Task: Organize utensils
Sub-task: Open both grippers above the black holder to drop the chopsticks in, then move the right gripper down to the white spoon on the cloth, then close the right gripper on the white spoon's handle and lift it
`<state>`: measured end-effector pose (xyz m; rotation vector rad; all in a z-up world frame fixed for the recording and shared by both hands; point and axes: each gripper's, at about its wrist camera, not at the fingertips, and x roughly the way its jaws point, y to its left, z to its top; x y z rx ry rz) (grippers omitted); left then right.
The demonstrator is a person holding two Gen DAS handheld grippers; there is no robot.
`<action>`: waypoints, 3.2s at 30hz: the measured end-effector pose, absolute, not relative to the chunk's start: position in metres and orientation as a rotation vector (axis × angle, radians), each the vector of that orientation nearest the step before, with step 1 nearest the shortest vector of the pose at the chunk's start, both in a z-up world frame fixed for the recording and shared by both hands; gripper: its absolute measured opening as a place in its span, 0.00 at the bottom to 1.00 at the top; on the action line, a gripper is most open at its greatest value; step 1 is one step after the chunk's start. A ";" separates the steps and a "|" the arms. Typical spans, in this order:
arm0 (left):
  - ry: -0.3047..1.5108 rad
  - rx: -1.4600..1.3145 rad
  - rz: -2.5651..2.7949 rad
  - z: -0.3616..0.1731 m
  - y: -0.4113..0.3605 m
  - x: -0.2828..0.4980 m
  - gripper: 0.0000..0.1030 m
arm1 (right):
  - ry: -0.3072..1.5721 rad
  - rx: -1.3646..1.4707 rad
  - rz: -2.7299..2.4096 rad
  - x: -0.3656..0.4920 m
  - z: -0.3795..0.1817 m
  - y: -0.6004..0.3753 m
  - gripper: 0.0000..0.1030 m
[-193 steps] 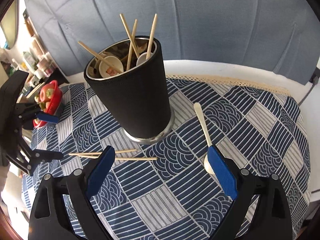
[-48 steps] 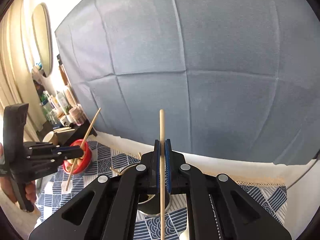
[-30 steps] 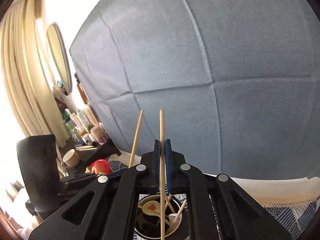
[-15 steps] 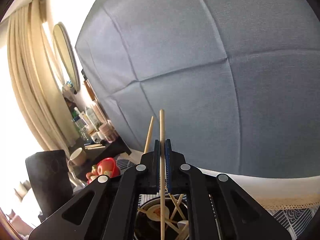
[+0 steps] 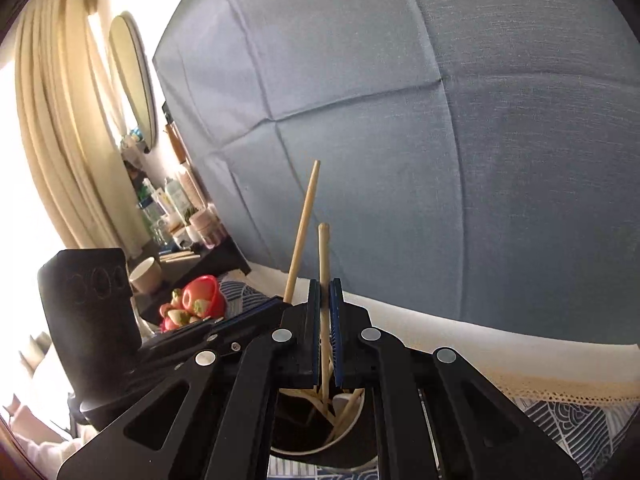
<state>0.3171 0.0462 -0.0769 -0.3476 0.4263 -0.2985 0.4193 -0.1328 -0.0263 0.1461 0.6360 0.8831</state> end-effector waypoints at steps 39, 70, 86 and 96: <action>0.720 -0.225 -0.047 -0.129 0.093 0.214 0.94 | 0.959 -0.109 0.586 0.393 -0.147 -0.178 0.83; 0.988 -0.183 -0.188 -0.198 0.050 0.232 0.94 | 1.284 -0.035 0.592 0.408 -0.239 -0.164 0.07; 1.066 -0.240 -0.406 -0.218 -0.005 0.227 0.94 | 1.320 0.240 0.635 0.379 -0.232 -0.186 0.07; 1.070 -0.273 -0.483 -0.229 -0.033 0.231 0.91 | 1.275 0.313 0.668 0.365 -0.218 -0.194 0.07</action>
